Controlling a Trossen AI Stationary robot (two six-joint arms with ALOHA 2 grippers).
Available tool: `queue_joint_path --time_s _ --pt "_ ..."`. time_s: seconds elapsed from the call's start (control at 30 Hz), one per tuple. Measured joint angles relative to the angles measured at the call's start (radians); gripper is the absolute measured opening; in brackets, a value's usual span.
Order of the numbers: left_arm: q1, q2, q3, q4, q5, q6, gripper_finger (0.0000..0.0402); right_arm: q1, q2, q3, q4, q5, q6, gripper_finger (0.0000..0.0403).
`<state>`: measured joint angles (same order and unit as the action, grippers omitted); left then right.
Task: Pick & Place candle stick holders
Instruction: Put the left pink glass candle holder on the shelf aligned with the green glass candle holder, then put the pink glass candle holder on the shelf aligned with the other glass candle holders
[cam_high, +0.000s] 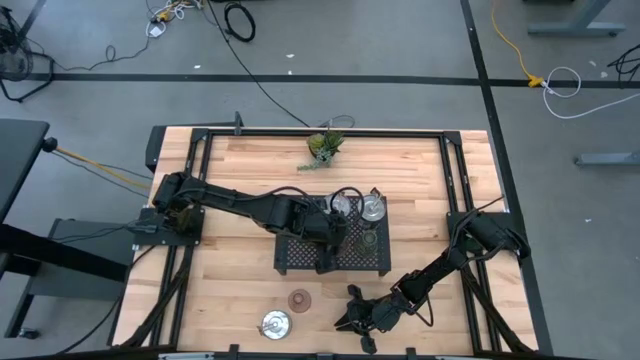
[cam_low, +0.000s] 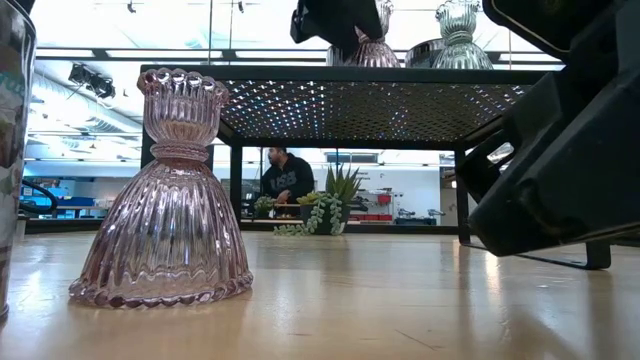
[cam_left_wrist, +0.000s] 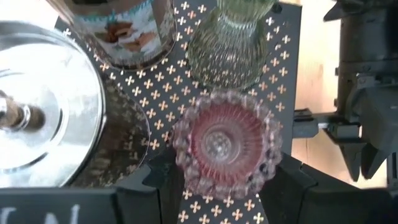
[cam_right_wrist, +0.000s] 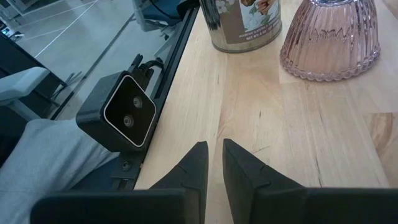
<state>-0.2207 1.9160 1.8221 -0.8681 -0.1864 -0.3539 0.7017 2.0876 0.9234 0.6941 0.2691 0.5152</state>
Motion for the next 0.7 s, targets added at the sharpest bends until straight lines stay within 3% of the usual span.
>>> queue_joint_path --time_s 0.43,0.7 --pt "-0.008 -0.009 0.0 -0.074 0.0 -0.002 0.0179 0.0 0.0 0.0 0.0 0.0 0.0 0.0047" --pt "-0.013 -0.082 0.0 -0.104 -0.023 -0.028 0.0179 0.001 0.0 0.0 -0.007 0.0 0.0 0.0047"
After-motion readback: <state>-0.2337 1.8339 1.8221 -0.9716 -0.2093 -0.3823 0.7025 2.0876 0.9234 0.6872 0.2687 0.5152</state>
